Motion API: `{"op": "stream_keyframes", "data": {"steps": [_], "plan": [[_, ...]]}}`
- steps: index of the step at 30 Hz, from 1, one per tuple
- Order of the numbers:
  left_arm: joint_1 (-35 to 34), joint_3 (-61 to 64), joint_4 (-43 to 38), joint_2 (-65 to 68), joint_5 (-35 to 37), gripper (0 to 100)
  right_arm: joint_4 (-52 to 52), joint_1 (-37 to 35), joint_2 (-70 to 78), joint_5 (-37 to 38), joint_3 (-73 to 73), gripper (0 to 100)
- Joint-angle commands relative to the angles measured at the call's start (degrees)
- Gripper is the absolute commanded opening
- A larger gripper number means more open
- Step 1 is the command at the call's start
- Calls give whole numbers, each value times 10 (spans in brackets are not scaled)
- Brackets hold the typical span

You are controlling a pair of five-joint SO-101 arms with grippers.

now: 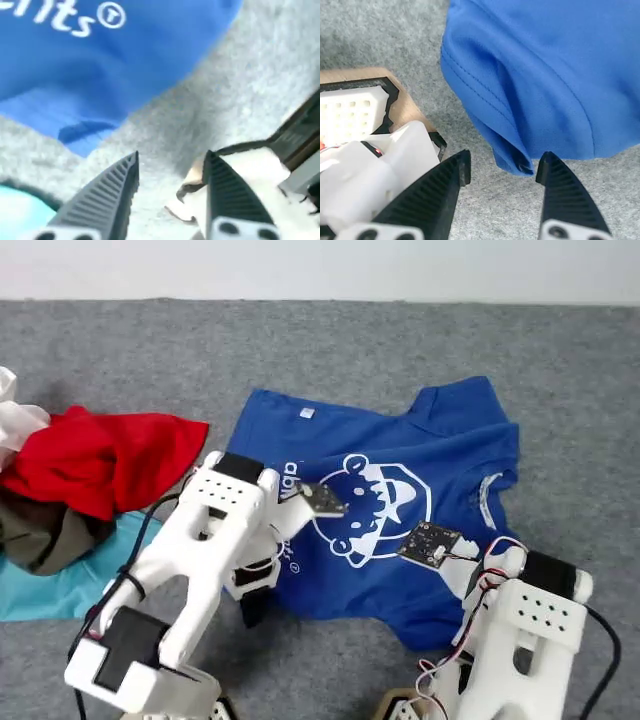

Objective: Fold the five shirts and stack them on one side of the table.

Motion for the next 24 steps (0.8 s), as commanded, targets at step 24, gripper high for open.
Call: {"op": "stream_keyframes", "data": {"steps": [24], "plan": [[-36,-258,-33,377,-31,129,8,5,-1,5,3,239]]}}
